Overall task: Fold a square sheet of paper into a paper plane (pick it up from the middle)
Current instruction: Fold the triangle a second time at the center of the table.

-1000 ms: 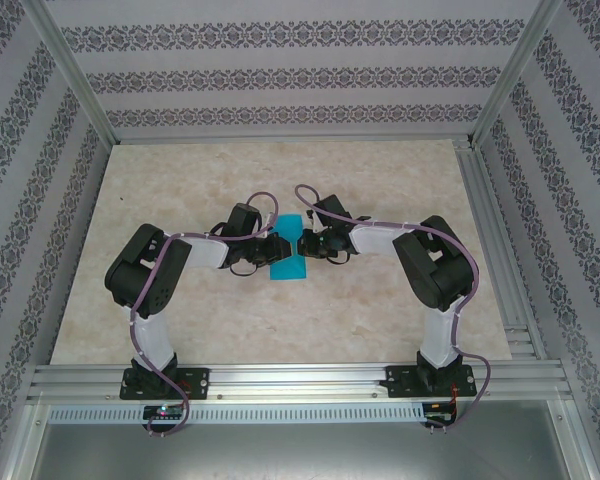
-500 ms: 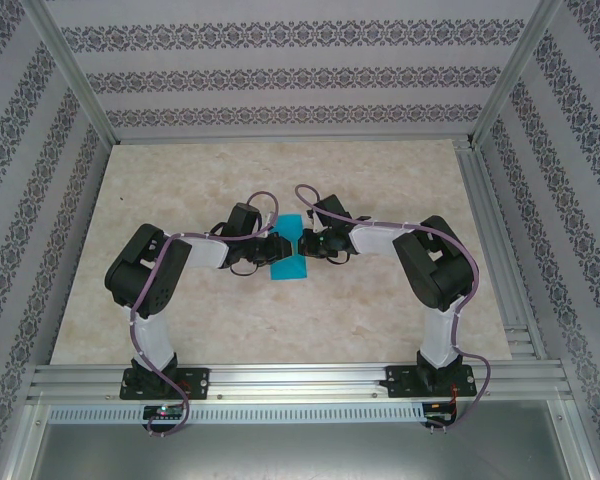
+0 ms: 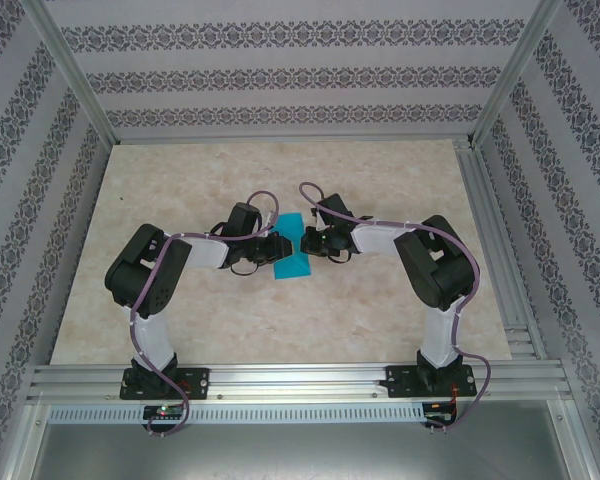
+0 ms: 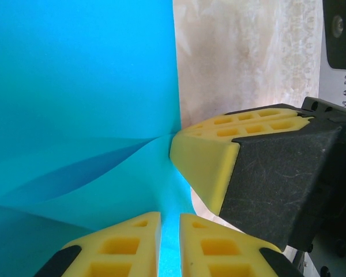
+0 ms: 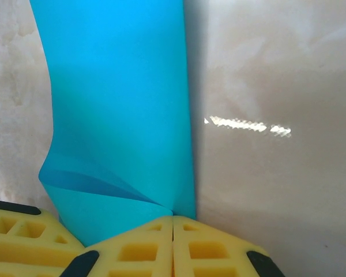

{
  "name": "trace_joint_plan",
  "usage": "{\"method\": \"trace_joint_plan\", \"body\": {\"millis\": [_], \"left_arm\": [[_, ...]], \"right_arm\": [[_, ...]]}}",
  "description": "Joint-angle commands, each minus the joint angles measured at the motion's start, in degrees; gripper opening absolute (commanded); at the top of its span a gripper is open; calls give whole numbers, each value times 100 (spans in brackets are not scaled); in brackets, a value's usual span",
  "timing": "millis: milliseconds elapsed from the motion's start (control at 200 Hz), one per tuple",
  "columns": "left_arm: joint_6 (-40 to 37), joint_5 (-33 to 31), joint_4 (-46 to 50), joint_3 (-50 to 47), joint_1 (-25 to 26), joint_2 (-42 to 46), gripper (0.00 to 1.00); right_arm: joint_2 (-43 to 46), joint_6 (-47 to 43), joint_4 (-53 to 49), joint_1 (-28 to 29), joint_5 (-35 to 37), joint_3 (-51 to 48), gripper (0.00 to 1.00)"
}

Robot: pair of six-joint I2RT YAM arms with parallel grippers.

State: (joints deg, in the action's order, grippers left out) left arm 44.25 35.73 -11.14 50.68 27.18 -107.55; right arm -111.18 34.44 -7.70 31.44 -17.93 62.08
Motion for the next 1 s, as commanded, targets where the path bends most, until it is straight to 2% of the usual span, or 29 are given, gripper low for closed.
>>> {"method": "trace_joint_plan", "body": {"millis": [0, 994], "left_arm": [[14, 70, -275, 54, 96, 23, 17], [-169, -204, 217, 392, 163, -330, 15]], "right_arm": [[-126, 119, -20, -85, 199, -145, 7], [14, 239, 89, -190, 36, -253, 9]]}}
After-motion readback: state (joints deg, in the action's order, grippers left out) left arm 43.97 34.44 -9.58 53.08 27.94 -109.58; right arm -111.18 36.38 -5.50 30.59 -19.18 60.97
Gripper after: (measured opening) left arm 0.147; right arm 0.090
